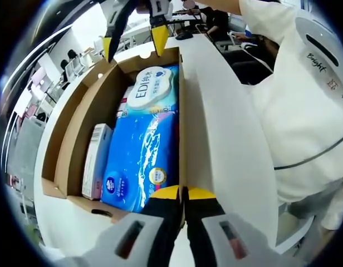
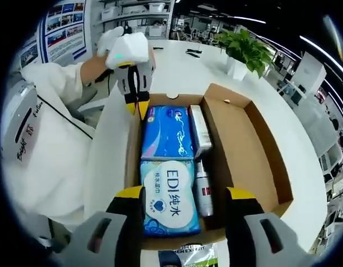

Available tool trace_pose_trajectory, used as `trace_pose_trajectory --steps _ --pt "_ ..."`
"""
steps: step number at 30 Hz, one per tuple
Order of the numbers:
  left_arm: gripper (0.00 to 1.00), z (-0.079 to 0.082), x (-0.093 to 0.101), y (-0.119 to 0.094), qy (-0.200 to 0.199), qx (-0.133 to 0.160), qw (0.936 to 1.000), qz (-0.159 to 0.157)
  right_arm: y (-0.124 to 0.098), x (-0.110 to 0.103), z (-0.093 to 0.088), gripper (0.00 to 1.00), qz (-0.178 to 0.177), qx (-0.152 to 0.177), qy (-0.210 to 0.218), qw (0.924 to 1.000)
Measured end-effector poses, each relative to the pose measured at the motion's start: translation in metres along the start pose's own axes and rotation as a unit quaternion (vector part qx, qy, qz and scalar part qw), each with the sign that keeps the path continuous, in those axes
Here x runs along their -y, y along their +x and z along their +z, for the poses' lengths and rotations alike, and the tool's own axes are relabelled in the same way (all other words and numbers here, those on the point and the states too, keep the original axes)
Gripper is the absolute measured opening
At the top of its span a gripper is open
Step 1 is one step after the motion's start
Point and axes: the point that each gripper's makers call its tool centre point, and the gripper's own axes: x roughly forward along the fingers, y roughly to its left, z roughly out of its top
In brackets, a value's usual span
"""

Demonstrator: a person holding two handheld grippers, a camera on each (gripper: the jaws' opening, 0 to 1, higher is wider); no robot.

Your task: Operate the shoe box by opening the lid, removing the specified soft item, and placing it in the target area until the item is outside and the box remains undamaged.

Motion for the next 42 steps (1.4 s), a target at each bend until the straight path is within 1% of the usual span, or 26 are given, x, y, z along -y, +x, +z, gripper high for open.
trace_pose_trajectory --steps 3,5,10,16,19,21,22,24,25,27,31,35,39,42 --pt "0.02 0.0 0.0 0.0 0.0 0.001 1.0 -0.001 0.005 -0.001 -0.003 0.57 0.009 -0.009 0.001 0.9999" --pt "0.02 0.0 0.0 0.0 0.0 0.0 1.0 -0.001 0.008 0.002 -0.006 0.57 0.007 -0.017 0.0 0.9998" --pt "0.02 0.0 0.0 0.0 0.0 0.001 1.0 0.0 0.011 0.0 -0.006 0.57 0.021 -0.02 0.001 0.9996" --pt "0.02 0.0 0.0 0.0 -0.001 0.0 1.0 0.0 0.011 -0.002 -0.003 0.58 0.031 -0.021 -0.003 0.9993" --pt "0.02 0.0 0.0 0.0 -0.001 0.0 1.0 0.0 0.013 -0.001 -0.006 0.58 0.03 -0.031 -0.012 0.999" --pt "0.02 0.0 0.0 0.0 -0.001 0.001 1.0 0.001 0.014 -0.001 -0.006 0.57 0.032 -0.032 -0.011 0.9989" --pt "0.02 0.0 0.0 0.0 -0.001 0.001 1.0 0.001 0.015 -0.003 -0.005 0.57 0.04 -0.029 -0.02 0.9986" --pt "0.02 0.0 0.0 0.0 -0.001 0.002 1.0 0.001 0.019 -0.003 -0.009 0.56 0.039 -0.039 -0.018 0.9983" --pt "0.02 0.0 0.0 0.0 -0.001 0.002 1.0 0.001 0.02 -0.003 -0.009 0.56 0.039 -0.039 -0.019 0.9983" --pt "0.02 0.0 0.001 0.0 -0.001 0.001 1.0 0.0 0.024 -0.006 -0.012 0.56 0.049 -0.044 -0.011 0.9978" --pt "0.02 0.0 0.0 0.0 -0.002 0.002 1.0 0.0 0.031 -0.012 -0.014 0.58 0.06 -0.05 -0.011 0.9969" --pt "0.02 0.0 0.0 0.0 -0.001 0.002 1.0 0.001 0.038 -0.016 -0.018 0.59 0.081 -0.065 -0.014 0.9945" --pt "0.02 0.001 0.0 0.0 -0.002 0.002 1.0 0.001 0.046 -0.02 -0.022 0.62 0.104 -0.081 0.003 0.9912" --pt "0.02 0.001 0.0 0.0 -0.002 0.004 1.0 0.002 0.052 -0.024 -0.027 0.64 0.112 -0.093 -0.006 0.9893"
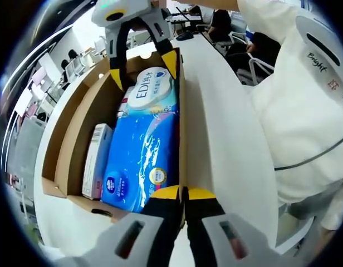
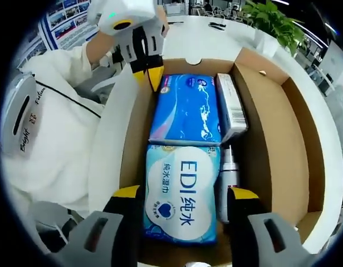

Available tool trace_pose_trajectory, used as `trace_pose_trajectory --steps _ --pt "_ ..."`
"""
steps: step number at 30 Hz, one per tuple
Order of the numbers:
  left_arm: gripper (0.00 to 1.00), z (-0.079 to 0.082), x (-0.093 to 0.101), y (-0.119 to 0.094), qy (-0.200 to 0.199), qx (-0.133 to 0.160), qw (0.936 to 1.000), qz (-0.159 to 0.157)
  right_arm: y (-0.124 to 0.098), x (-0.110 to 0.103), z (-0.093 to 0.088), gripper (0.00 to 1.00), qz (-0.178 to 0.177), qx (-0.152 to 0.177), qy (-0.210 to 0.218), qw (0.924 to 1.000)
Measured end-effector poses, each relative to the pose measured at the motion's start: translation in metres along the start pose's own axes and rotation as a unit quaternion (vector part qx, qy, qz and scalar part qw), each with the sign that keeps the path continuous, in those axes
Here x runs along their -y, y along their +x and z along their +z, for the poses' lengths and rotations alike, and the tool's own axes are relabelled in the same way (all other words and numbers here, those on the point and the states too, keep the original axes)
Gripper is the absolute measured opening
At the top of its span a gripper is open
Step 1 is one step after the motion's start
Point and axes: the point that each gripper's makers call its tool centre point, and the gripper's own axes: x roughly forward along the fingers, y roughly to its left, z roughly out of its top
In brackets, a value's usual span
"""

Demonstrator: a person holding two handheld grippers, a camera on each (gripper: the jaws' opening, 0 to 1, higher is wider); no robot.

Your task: Operate the shoe box by opening the lid, removing the specified soft item, and placing it in the target area until the item is outside and the box remains undamaged.

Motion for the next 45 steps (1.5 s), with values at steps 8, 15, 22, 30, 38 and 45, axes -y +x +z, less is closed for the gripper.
trace_pose_trajectory --steps 8,15,22,30,38,45 --pt "0.02 0.0 0.0 0.0 -0.001 0.0 1.0 0.0 0.006 -0.003 -0.007 0.66 0.005 -0.027 -0.002 0.9996" --pt "0.02 0.0 0.0 0.0 -0.001 -0.001 1.0 -0.002 0.019 -0.007 -0.01 0.62 0.011 -0.053 -0.007 0.9985" --pt "0.02 0.0 0.0 0.0 -0.001 -0.002 1.0 -0.003 0.025 -0.01 -0.014 0.61 0.024 -0.078 0.014 0.9966" --pt "0.02 0.0 0.001 0.0 -0.003 -0.003 1.0 -0.003 0.031 -0.011 -0.018 0.62 0.021 -0.112 0.01 0.9935" --pt "0.02 0.001 0.001 0.0 -0.004 -0.003 1.0 -0.002 0.033 0.0 -0.022 0.63 0.015 -0.143 0.012 0.9895" --pt "0.02 0.001 0.001 0.0 -0.004 -0.004 1.0 -0.001 0.035 0.0 -0.026 0.64 0.008 -0.152 0.015 0.9883"
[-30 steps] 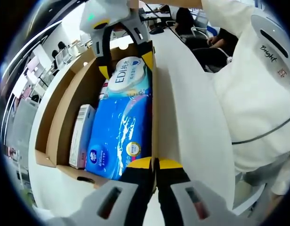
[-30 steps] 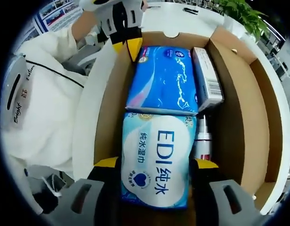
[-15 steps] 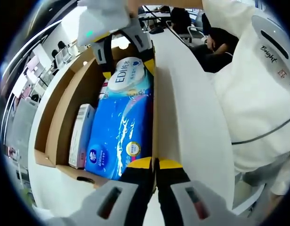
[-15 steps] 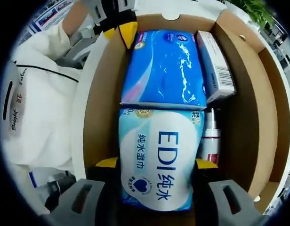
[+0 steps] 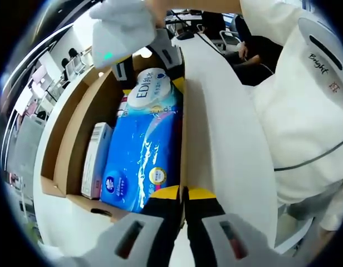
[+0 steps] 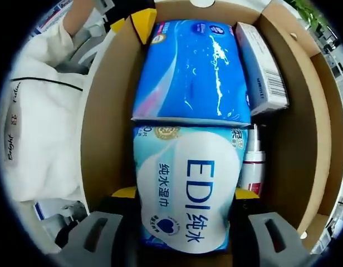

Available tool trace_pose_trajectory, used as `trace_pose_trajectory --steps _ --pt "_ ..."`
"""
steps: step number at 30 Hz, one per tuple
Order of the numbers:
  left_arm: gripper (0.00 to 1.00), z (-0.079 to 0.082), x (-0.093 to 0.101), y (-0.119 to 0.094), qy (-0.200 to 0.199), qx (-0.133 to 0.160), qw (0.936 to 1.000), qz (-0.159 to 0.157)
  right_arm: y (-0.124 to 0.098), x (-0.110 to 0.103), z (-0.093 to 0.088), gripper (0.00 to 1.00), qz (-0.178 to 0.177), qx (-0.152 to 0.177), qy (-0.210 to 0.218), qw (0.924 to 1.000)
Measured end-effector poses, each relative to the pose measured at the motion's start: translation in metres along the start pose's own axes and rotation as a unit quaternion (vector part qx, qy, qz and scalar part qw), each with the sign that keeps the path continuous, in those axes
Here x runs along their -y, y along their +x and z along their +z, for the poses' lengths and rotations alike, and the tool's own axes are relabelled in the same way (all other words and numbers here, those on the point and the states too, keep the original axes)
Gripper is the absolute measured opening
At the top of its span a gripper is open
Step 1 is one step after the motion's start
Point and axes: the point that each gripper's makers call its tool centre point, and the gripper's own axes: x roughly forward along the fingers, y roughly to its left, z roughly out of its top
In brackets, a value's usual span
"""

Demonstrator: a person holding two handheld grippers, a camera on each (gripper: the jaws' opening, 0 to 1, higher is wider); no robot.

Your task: Operate the shoe box by opening the lid, removing the specified soft item, and placing it in the target area until the item is outside and the box remains undamaged.

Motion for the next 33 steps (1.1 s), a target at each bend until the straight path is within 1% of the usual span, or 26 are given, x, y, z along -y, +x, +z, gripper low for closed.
trace_pose_trajectory --steps 1,4,5,6,7,14,18,21,26,28,29,30,31,32,33 --pt "0.02 0.0 0.0 0.0 0.0 -0.001 1.0 0.0 0.001 -0.003 -0.001 0.64 -0.001 0.0 0.002 1.0" --pt "0.02 0.0 0.0 0.0 -0.001 -0.003 1.0 0.001 0.007 -0.004 -0.002 0.67 -0.001 -0.002 0.013 0.9999" --pt "0.02 0.0 0.0 0.0 -0.001 -0.004 1.0 0.002 0.012 0.003 -0.002 0.68 -0.018 -0.001 0.0 0.9998" --pt "0.02 0.0 0.0 0.0 -0.003 -0.004 1.0 0.002 0.013 0.001 0.001 0.68 -0.011 0.002 0.015 0.9998" --pt "0.02 0.0 0.0 0.0 -0.01 -0.003 0.9999 0.001 0.012 0.0 -0.001 0.68 -0.008 -0.003 0.004 1.0" --pt "0.02 0.0 -0.001 0.001 -0.007 -0.003 1.0 0.0 0.011 -0.002 -0.001 0.69 -0.009 -0.004 0.006 0.9999" --pt "0.02 -0.001 -0.001 0.001 -0.007 -0.003 1.0 0.001 0.011 0.001 0.0 0.69 -0.01 -0.005 0.007 0.9999" --pt "0.02 -0.001 -0.001 0.001 -0.006 -0.004 1.0 0.0 0.011 0.0 0.001 0.68 -0.01 0.001 0.012 0.9999" --pt "0.02 -0.001 0.0 0.001 -0.001 -0.003 1.0 -0.002 0.01 -0.001 0.001 0.65 -0.012 -0.001 0.015 0.9998" --pt "0.02 -0.001 0.0 0.001 -0.001 -0.004 1.0 -0.004 0.01 -0.002 0.001 0.65 -0.014 -0.008 0.018 0.9997" --pt "0.02 -0.001 0.0 0.001 -0.001 -0.005 1.0 -0.004 0.007 -0.008 -0.003 0.65 -0.008 -0.023 0.04 0.9989" --pt "0.02 -0.001 0.0 0.001 0.001 -0.005 1.0 -0.006 0.008 -0.012 -0.001 0.65 0.004 -0.026 0.037 0.999" --pt "0.02 -0.001 0.0 0.0 0.002 -0.003 1.0 -0.006 0.007 -0.011 0.0 0.65 0.0 -0.02 0.023 0.9995" --pt "0.02 -0.001 0.0 0.0 0.003 -0.002 1.0 -0.006 0.006 -0.012 0.0 0.65 -0.003 -0.022 0.026 0.9994" --pt "0.02 -0.001 0.0 0.0 0.002 -0.002 1.0 -0.005 0.005 -0.009 0.001 0.65 -0.011 -0.016 0.017 0.9997"
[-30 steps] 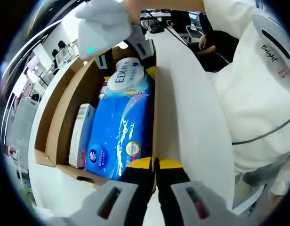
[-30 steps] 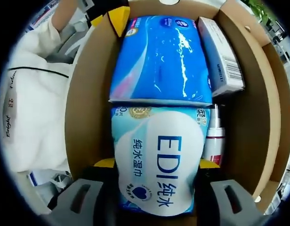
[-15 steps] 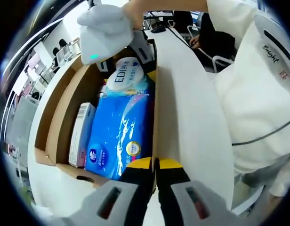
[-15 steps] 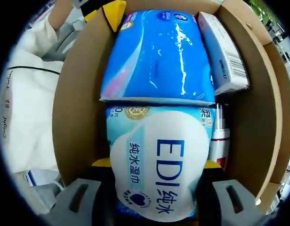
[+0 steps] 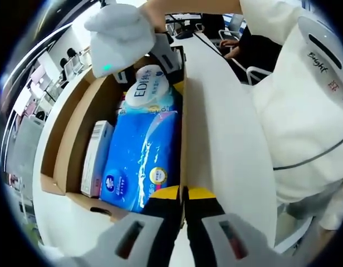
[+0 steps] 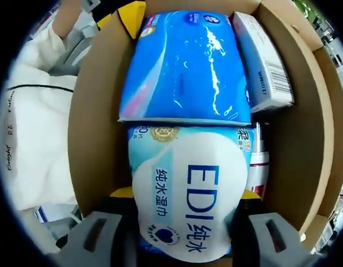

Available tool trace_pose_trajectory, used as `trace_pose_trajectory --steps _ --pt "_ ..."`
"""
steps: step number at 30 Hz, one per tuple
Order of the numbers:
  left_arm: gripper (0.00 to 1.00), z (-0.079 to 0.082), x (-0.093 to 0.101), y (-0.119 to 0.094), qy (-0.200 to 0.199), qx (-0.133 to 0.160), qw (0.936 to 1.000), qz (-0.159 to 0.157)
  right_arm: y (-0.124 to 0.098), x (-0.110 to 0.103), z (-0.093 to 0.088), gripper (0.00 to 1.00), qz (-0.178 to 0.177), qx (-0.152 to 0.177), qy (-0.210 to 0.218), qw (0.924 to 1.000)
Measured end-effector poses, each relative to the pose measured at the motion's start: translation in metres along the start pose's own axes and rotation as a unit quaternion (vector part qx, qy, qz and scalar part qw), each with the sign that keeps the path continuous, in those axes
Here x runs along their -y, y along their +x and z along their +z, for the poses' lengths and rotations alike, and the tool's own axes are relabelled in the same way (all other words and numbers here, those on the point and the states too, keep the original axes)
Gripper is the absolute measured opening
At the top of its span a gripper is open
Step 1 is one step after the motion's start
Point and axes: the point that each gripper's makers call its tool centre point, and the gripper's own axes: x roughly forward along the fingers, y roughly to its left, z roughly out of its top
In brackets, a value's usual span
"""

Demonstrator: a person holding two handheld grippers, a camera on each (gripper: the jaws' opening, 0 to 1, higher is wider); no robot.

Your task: Operate the shoe box by opening the lid, removing the specified soft item, and placing it in the target area until the item is outside and the box remains undamaged.

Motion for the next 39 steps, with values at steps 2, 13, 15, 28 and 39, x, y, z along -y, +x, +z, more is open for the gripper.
trace_pose_trajectory --steps 2,13,15,28,39 --pt "0.01 0.0 0.001 0.001 -0.001 -0.008 1.0 -0.003 -0.003 0.002 -0.001 0.65 0.004 0.006 0.005 1.0" --pt "0.01 0.0 0.0 0.001 -0.005 -0.012 0.9999 -0.006 -0.027 0.011 0.005 0.64 -0.005 0.007 -0.016 0.9998" --pt "0.01 0.0 0.0 0.0 -0.007 -0.009 0.9999 -0.006 -0.027 0.01 0.005 0.64 -0.015 0.01 -0.016 0.9997" --pt "0.01 0.0 0.001 0.0 -0.008 -0.012 0.9999 -0.007 -0.051 0.013 0.011 0.6 -0.038 0.003 -0.044 0.9983" --pt "0.01 0.0 0.001 0.0 -0.008 -0.01 0.9999 -0.005 -0.064 0.011 0.01 0.6 -0.055 -0.025 -0.069 0.9958"
